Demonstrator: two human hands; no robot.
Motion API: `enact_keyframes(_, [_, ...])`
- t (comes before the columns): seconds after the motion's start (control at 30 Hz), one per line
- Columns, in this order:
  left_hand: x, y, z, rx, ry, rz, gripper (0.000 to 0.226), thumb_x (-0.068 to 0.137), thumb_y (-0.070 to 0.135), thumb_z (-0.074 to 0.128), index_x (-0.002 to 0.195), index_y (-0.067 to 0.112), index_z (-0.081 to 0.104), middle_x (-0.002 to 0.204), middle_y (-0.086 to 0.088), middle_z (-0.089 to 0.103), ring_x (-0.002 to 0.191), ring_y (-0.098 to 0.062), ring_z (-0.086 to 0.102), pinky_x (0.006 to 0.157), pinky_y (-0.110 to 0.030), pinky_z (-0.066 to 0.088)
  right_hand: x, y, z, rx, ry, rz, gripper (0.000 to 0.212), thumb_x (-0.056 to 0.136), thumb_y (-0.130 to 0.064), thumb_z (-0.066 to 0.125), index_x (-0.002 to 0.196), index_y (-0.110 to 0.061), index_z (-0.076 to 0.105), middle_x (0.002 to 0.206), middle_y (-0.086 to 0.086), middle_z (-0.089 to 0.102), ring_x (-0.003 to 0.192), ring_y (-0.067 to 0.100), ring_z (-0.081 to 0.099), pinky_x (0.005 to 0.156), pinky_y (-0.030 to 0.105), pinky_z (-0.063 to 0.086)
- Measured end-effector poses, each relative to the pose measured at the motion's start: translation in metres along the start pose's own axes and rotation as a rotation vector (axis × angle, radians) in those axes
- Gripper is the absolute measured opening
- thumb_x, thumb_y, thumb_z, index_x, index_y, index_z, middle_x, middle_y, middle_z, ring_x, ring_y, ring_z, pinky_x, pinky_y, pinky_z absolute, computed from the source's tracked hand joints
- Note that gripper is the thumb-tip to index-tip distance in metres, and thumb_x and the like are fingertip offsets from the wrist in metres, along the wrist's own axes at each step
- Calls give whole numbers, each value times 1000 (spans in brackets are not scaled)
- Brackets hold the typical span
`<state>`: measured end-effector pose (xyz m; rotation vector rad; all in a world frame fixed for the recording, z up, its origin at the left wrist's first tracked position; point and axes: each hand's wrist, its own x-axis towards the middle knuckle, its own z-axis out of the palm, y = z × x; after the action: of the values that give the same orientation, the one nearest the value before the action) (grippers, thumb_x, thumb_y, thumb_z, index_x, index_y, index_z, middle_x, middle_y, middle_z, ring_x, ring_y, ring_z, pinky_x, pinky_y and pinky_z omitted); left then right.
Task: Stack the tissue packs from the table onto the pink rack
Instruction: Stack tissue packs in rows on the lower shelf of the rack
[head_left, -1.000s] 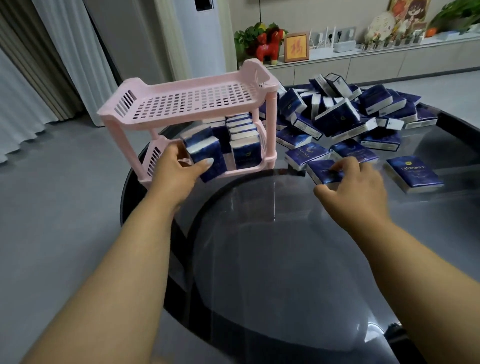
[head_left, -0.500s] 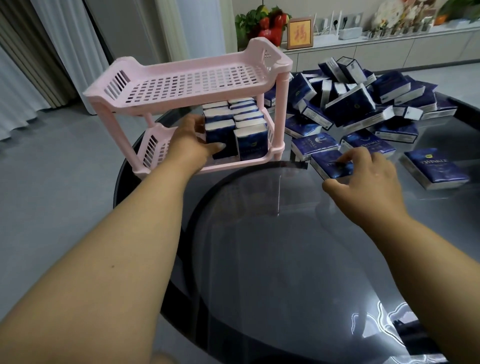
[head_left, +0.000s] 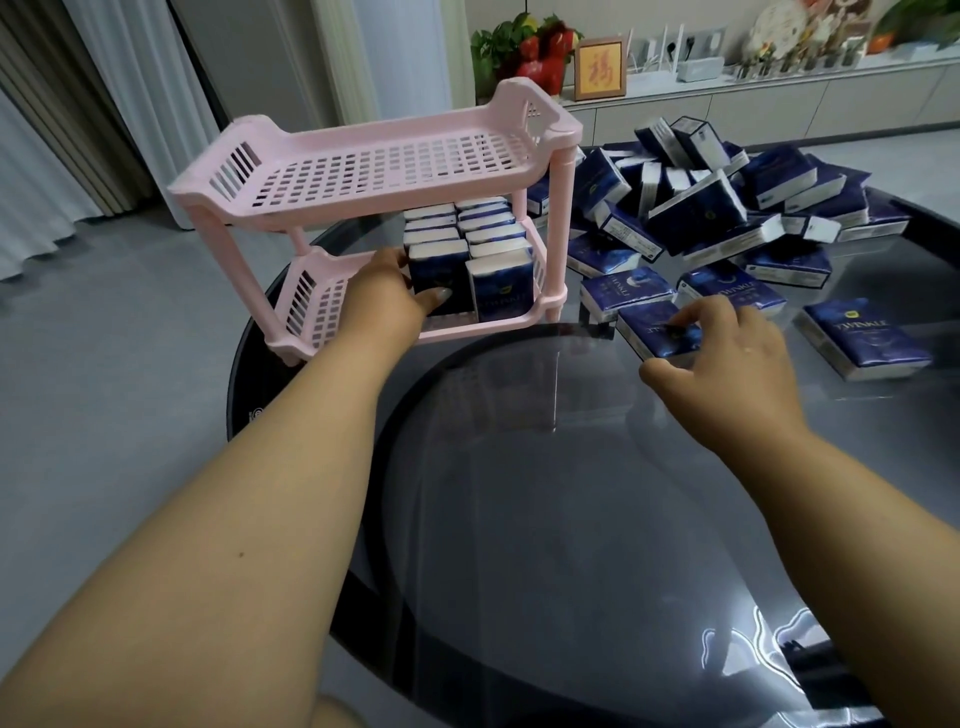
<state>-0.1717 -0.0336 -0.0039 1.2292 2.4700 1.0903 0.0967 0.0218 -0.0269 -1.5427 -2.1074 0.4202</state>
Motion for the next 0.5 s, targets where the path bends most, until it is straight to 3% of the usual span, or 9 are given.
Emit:
enact_keyframes(0.13, [-9,5,-8,26,16,-27,64,84,29,74,135,6,43,126,-12,59,115,-28,56,92,-29,42,0,1,-1,48,33,-2,45,76,-34,63,116,-19,49,106,4,44,113,28,40,88,36,33])
enact_keyframes(0.2, [-20,9,-14,53,113,-13,64,81,29,77,131,4,46,127,-13,55,115,-28,56,98,-33,44,-1,3,-2,135,119,-17,41,77,-31,61,114,-16,50,105,3,48,110,26,43,83,32,32])
enact_keyframes(0.27, [-42,20,-14,75,299,58,52,82,25,76,123,6,52,124,-11,52,111,-27,55,98,-39,45,-4,3,-5,251,216,-51,36,78,-33,55,109,-16,51,100,-1,48,100,22,46,78,31,32])
enact_keyframes(0.33, [-72,40,-8,-14,380,223,32,85,18,71,113,10,59,113,-3,52,91,-12,57,90,-26,47,-7,2,-8,395,241,-102,31,75,-35,49,102,-20,49,93,-2,50,83,15,47,69,29,33])
enact_keyframes(0.4, [-100,58,3,-82,214,384,27,84,19,72,110,15,64,106,5,52,73,1,51,76,-7,42,-12,0,-9,508,209,-209,24,78,-37,47,96,-22,48,80,-7,49,70,4,45,60,22,33])
enact_keyframes(0.5, [-123,69,25,-57,-99,470,35,82,27,74,115,23,66,99,15,52,70,3,48,68,-2,35,-15,-2,-9,543,143,-398,27,82,-43,47,91,-18,53,69,-12,46,62,2,44,54,14,30])
